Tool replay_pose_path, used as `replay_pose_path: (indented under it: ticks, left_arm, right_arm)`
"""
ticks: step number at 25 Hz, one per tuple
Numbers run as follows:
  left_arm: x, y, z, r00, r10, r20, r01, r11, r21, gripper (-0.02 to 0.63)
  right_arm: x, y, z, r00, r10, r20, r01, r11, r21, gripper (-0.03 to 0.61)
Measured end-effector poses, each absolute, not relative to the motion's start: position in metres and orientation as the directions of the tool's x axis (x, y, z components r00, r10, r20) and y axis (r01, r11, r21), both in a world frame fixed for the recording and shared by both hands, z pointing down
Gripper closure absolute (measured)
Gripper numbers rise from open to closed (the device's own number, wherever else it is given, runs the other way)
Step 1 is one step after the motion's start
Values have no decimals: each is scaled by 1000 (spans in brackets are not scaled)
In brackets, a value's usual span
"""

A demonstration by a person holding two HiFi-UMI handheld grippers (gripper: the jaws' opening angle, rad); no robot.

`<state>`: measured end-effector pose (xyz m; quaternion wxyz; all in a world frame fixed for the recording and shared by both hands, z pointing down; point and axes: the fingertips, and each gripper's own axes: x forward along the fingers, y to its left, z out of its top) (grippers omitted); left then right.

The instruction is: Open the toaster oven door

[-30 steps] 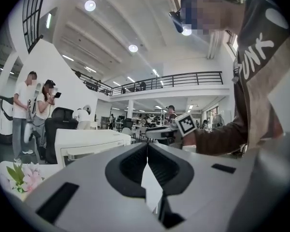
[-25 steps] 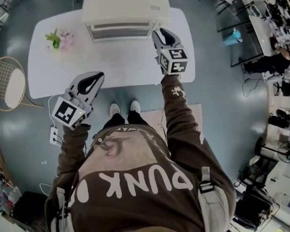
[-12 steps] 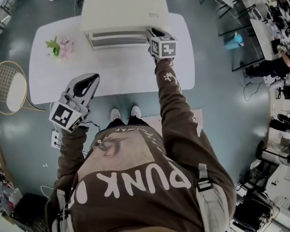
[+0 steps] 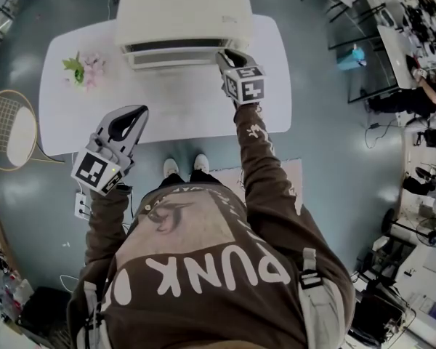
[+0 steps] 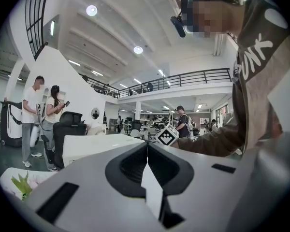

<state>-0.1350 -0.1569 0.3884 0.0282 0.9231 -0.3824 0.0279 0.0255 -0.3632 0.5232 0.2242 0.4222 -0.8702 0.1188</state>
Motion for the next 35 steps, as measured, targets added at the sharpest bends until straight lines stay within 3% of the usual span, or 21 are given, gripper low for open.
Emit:
replay_pose_path:
  ticks: [21,35]
  left_arm:
    - [-128,-169,393,708,-701,84,-705,-709,25,607]
    - [-126,-173,397,703,-708,63,-709,-705,-2,607]
  right_arm:
    - [41,-257,588,-510,-671,538,-741,661,122,503]
    - [49,-225,669,-487,-604,631,-729,679,88,545]
